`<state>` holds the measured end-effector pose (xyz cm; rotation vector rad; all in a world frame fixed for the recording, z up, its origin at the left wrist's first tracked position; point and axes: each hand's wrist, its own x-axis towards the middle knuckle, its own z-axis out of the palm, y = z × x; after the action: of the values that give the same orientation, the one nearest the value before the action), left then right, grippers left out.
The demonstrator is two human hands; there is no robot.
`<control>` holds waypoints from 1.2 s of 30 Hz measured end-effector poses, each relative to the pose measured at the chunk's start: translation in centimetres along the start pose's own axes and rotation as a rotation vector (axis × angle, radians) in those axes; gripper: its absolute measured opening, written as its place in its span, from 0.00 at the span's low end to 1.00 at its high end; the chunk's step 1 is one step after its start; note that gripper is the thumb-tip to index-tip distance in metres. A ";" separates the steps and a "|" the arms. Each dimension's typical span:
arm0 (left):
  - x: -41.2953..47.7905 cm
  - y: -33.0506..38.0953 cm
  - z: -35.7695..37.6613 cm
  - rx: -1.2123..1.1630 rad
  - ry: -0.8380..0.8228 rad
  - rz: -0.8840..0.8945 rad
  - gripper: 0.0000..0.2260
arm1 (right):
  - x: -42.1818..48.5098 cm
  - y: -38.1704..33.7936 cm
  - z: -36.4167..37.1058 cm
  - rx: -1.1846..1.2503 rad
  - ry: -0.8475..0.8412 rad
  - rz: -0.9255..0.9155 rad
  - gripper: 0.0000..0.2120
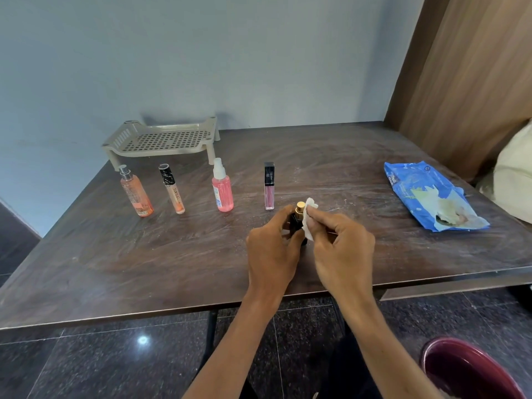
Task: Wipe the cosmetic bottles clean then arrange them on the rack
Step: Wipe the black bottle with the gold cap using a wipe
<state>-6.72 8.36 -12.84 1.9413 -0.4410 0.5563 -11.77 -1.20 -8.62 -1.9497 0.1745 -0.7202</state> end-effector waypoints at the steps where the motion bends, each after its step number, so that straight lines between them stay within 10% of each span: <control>1: 0.0 0.0 0.0 -0.002 0.002 0.000 0.18 | -0.2 0.0 0.1 0.014 0.010 -0.005 0.09; 16: 0.2 0.2 -0.7 -0.165 -0.201 -0.054 0.18 | 0.9 0.4 0.4 -0.069 0.053 -0.066 0.10; 36: 0.1 -0.6 0.1 -0.053 -0.014 -0.072 0.08 | 0.8 0.5 0.9 -0.159 0.075 -0.073 0.10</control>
<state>-6.27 8.55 -13.24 1.9032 -0.3890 0.4807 -10.51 -1.02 -8.99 -2.0903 0.2134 -0.8500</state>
